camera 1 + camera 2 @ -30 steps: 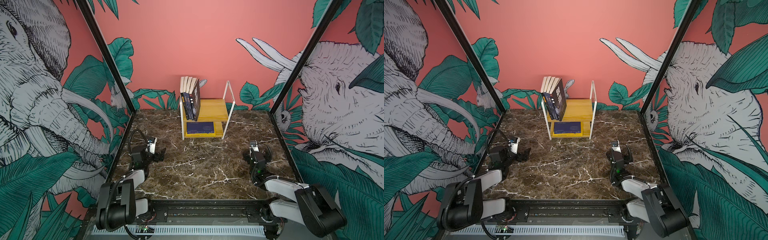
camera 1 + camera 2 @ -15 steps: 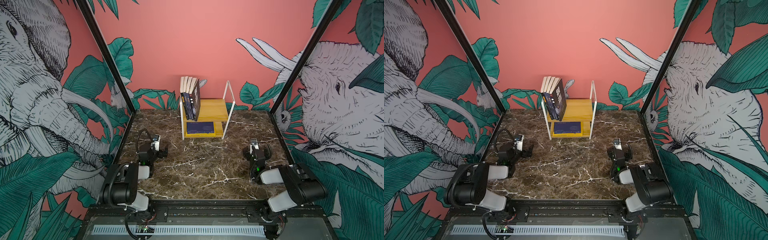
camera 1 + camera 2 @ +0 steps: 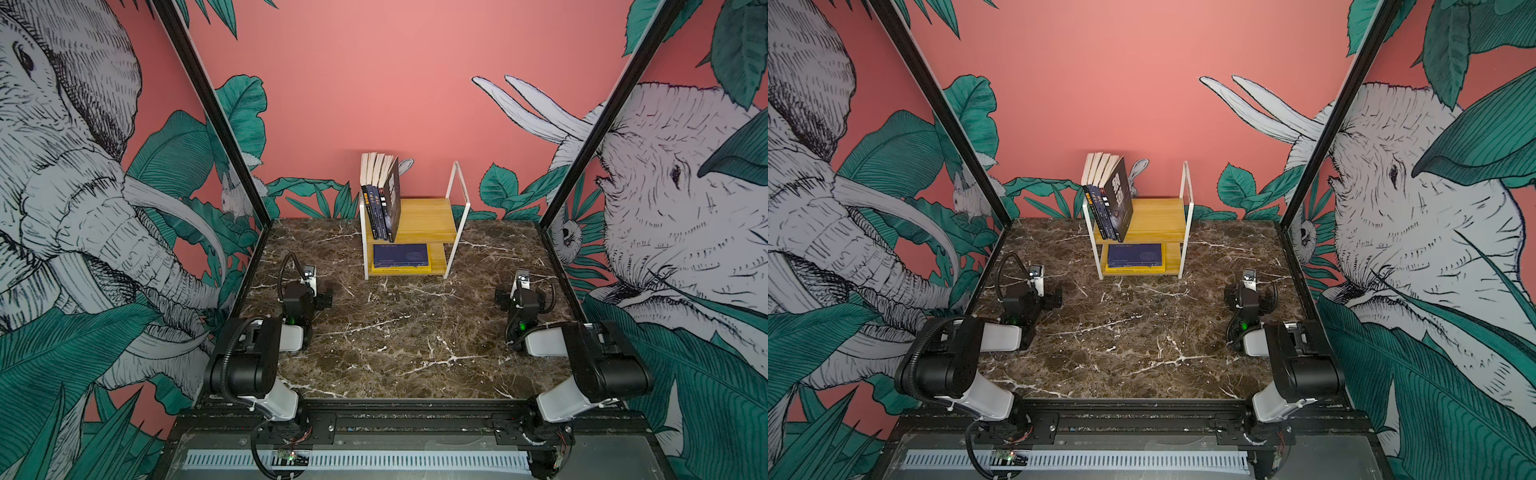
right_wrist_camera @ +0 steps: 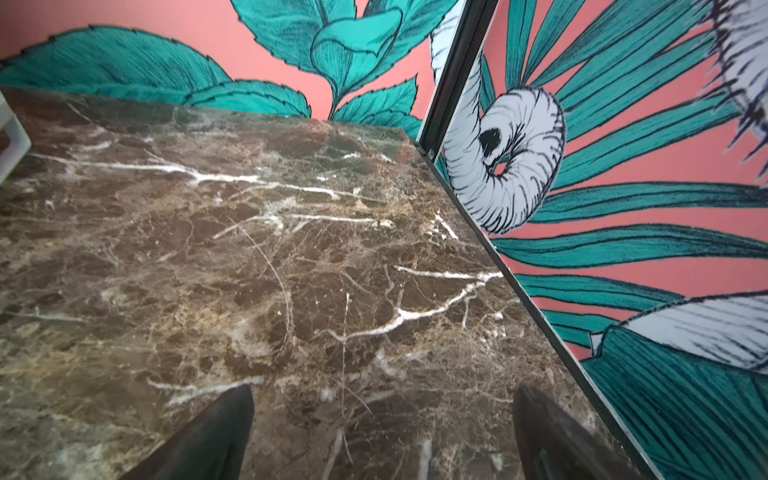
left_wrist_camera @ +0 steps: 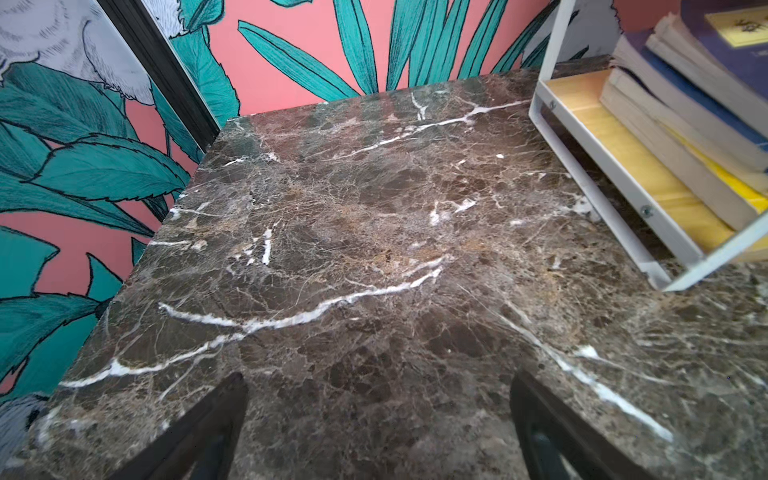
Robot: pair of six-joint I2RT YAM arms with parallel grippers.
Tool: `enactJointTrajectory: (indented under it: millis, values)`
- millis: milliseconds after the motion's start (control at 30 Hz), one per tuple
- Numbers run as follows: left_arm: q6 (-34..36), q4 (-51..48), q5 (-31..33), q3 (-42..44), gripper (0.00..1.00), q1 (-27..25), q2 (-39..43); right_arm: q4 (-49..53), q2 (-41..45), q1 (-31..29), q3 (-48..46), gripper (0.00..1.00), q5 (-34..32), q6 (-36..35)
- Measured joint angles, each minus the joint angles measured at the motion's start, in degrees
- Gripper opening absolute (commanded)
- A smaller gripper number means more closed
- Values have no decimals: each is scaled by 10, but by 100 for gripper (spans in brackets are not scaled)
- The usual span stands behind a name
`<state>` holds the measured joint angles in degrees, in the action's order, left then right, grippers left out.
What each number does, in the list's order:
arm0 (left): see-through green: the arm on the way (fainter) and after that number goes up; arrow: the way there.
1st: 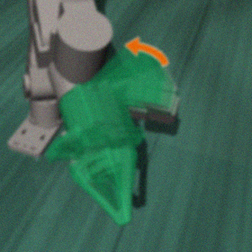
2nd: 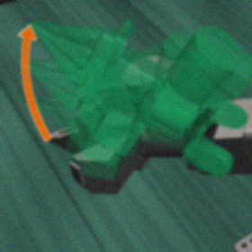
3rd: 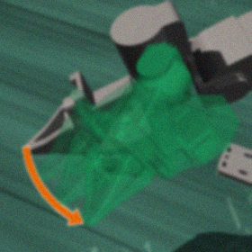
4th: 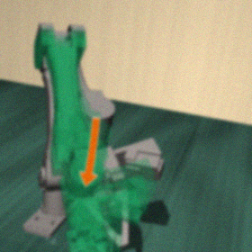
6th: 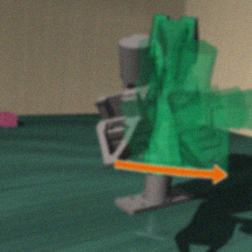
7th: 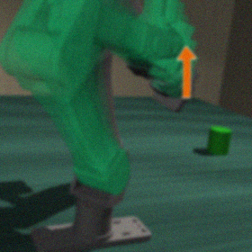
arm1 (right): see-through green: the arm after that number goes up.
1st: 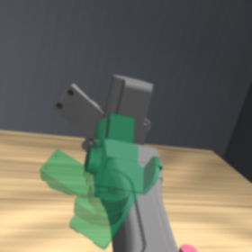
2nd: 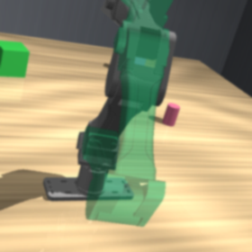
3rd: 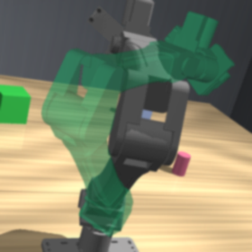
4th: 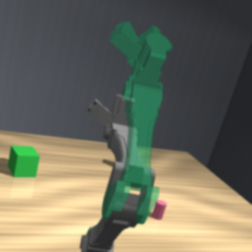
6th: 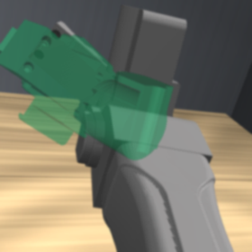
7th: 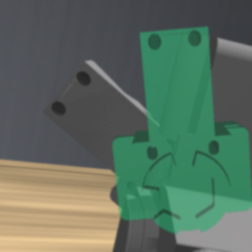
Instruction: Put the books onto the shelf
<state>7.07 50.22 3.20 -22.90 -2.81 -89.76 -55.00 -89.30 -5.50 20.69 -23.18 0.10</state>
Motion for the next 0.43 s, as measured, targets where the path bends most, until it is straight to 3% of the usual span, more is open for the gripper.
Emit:
enactJointTrajectory:
  millis: [433]
  values:
    - [0, -4, 8, 0, 100, 0, 0, 5, 0, 2, 0, 99, 5, 7]
